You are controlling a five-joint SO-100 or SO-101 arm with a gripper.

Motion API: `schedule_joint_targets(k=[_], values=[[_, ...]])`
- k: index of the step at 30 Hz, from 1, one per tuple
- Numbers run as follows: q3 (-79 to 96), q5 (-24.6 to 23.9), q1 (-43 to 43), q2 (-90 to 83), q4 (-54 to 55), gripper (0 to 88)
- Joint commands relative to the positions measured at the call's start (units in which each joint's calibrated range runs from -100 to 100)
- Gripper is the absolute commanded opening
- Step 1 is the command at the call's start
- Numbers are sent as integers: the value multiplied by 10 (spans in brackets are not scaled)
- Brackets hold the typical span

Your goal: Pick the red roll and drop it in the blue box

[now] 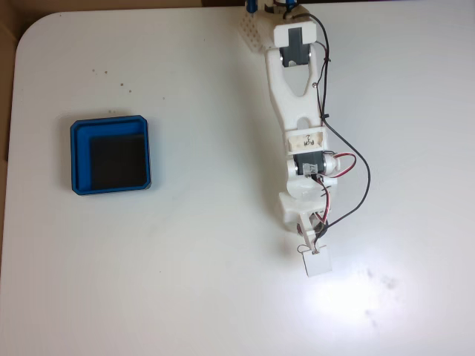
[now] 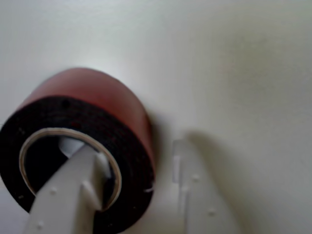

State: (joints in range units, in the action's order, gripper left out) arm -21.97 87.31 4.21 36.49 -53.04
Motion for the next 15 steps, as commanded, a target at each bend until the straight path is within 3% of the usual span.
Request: schedule_joint_targets(k=[1, 15], values=[[-33, -2, -5, -6, -4, 2], [-33, 1, -6, -47, -4, 4]])
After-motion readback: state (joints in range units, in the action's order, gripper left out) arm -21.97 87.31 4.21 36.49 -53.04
